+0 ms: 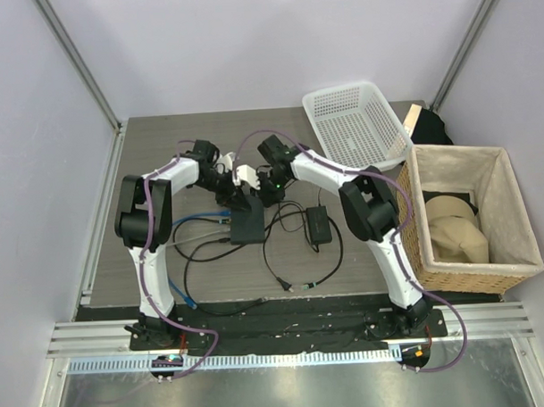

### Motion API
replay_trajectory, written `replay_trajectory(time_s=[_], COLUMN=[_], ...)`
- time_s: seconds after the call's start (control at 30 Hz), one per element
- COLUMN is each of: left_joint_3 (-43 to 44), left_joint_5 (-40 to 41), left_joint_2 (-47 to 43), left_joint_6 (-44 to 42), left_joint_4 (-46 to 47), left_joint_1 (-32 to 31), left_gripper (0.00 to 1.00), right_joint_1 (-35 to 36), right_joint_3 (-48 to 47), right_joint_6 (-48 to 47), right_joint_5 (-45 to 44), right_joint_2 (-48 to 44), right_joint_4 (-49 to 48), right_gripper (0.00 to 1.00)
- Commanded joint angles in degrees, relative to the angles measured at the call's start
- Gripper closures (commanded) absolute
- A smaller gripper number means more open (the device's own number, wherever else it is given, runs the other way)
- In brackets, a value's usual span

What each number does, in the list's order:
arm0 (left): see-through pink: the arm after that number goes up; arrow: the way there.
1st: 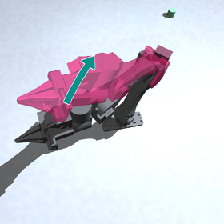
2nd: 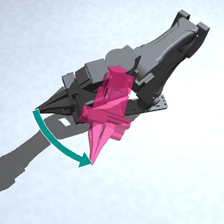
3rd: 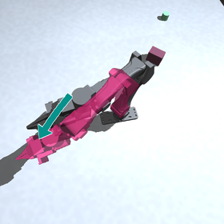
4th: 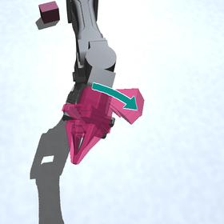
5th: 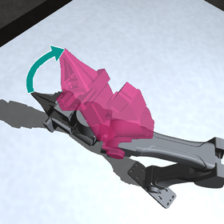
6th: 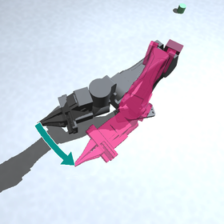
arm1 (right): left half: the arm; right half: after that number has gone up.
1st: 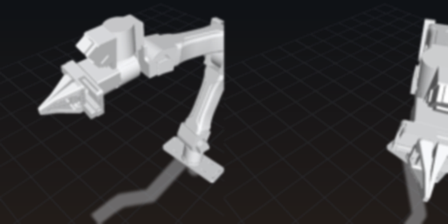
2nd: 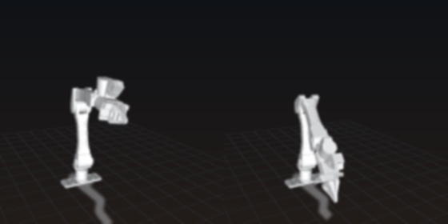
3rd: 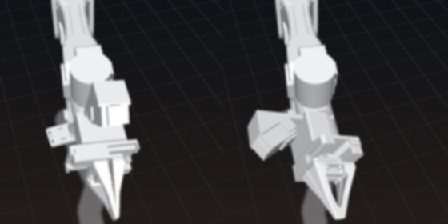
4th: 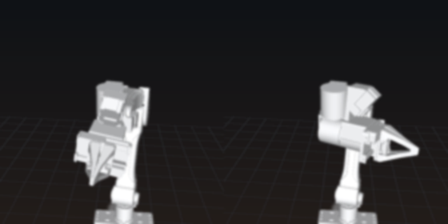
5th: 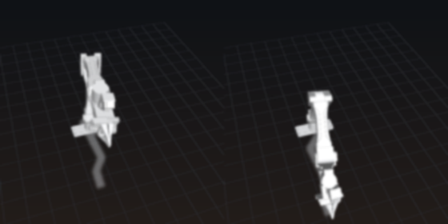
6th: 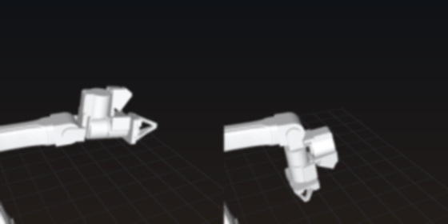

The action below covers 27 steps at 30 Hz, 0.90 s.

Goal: Pull the plug from the switch port

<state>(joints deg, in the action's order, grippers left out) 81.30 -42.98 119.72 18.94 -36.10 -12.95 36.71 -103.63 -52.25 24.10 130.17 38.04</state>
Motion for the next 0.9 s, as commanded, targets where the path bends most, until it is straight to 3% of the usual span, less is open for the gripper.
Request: replay_trajectory(time_s=[0.0,0.07,0.17,0.27,0.37,0.4,0.43,0.5,0.87], left_joint_3=[-3.8,-3.3,-3.4,-3.5,-3.5,-3.5,-3.4,-3.3,-2.5], left_joint_5=[22.2,22.2,22.2,22.2,22.2,22.2,22.3,22.3,24.4], left_joint_2=[7.5,7.8,7.8,7.6,7.6,7.7,7.8,8.0,8.5], left_joint_6=[-4.3,-4.5,-4.4,-4.6,-4.6,-4.6,-4.6,-4.6,-4.7], left_joint_4=[-1.7,-2.1,-2.1,-2.0,-2.1,-2.0,-2.1,-2.3,-3.1], left_joint_1=[-2.1,-2.2,-2.2,-2.3,-2.3,-2.3,-2.3,-2.4,-3.5], left_gripper=[1.0,1.0,1.0,1.0,1.0,1.0,1.0,1.0,1.0], right_joint_1=[-1.4,-1.5,-1.4,-1.4,-1.4,-1.4,-1.5,-1.4,-1.6], right_joint_3=[-23.5,-29.8,-27.0,-15.8,3.3,6.6,9.3,12.6,17.1], right_joint_6=[-4.2,-4.4,-4.3,0.5,6.3,7.1,7.2,6.9,3.0], right_joint_5=[3.1,4.6,5.1,2.6,-2.8,-4.2,-5.0,-6.7,-15.9], right_joint_2=[11.6,15.5,13.8,7.0,-0.2,-4.3,-6.1,-8.3,-10.5], right_joint_4=[25.8,30.5,31.3,20.7,1.1,-8.6,-12.1,-17.1,-24.8], right_gripper=[0.99,0.99,0.99,0.99,0.99,0.99,0.99,0.99,0.99])
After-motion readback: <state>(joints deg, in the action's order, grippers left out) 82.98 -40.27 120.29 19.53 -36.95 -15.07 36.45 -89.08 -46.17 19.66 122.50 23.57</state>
